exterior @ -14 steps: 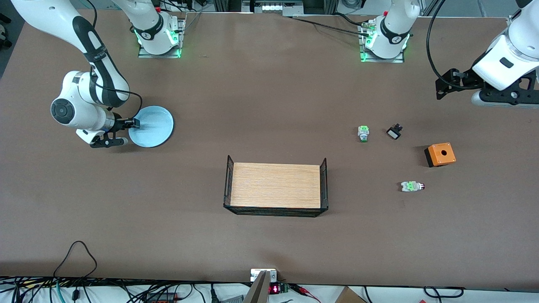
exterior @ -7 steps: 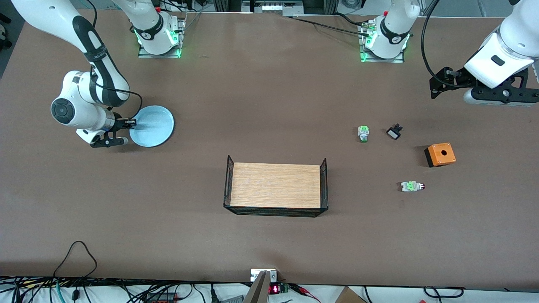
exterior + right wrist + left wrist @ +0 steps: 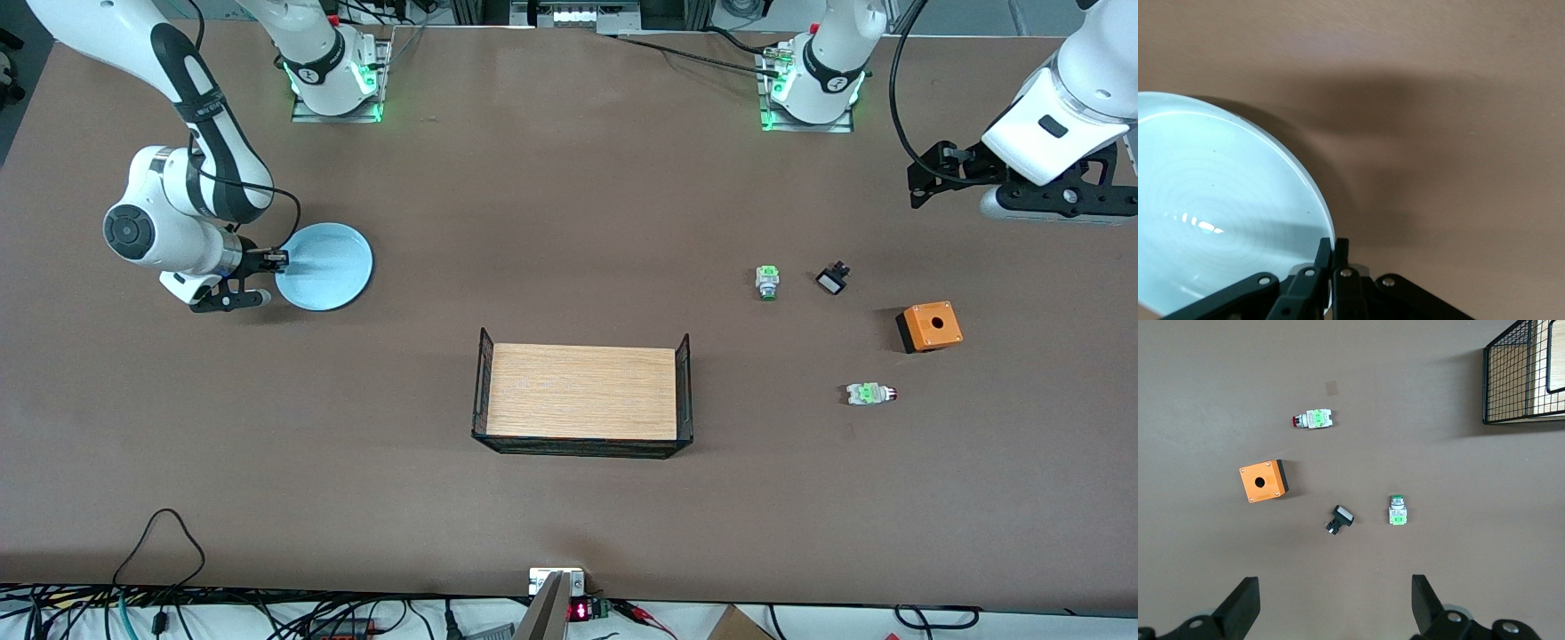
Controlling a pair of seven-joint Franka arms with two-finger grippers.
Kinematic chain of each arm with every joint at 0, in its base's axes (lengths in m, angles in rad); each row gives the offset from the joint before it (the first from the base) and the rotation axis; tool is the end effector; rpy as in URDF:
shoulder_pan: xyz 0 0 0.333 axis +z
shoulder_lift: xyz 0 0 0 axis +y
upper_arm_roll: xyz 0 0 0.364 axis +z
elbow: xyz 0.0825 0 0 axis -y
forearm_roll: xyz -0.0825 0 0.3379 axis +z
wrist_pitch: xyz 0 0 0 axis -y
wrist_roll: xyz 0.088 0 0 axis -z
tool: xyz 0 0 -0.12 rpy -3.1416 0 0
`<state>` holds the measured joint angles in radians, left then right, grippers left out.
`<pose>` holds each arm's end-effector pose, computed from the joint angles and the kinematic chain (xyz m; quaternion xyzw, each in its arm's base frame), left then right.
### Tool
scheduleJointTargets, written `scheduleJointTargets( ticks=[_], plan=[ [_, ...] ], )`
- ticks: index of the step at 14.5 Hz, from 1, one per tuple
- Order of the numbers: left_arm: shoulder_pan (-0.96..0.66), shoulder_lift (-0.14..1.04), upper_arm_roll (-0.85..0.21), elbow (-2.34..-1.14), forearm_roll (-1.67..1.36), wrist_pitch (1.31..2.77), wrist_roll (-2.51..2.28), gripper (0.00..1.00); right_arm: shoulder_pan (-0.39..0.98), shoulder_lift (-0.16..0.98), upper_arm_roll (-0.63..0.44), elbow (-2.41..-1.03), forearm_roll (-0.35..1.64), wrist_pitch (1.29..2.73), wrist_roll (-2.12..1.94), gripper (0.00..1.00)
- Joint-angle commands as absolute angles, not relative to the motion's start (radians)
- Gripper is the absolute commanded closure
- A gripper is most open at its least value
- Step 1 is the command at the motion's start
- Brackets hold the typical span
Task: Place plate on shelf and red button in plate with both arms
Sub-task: 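Lift the plate with the right gripper and carry it over the tray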
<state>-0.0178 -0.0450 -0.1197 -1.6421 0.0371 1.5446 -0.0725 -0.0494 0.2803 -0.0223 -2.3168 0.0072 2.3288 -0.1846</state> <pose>0.4835 -0.0640 0.6494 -0.9989 0.0323 0.0240 0.0239 0.4774 -0.0340 0.2747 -0.9896 -0.0531 0.1327 0.0162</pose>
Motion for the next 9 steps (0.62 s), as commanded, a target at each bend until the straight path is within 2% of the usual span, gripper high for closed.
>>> scheduleJointTargets(
  ticks=[1, 6, 9],
  plan=[
    [-0.017, -0.037, -0.121, -1.612, 0.023, 1.52, -0.084, 0.0, -0.058, 0.235, 0.011, -2.284, 0.046, 2.249, -0.149, 1.0],
    [-0.017, -0.037, -0.12, -1.612, 0.023, 1.519, -0.084, 0.0, -0.052, 0.19, 0.017, -2.133, 0.063, 2.053, -0.147, 1.0],
    [-0.017, -0.037, -0.121, -1.612, 0.023, 1.519, -0.083, 0.0, -0.051, 0.178, 0.02, -2.004, 0.156, 1.895, -0.129, 1.0]
  ],
)
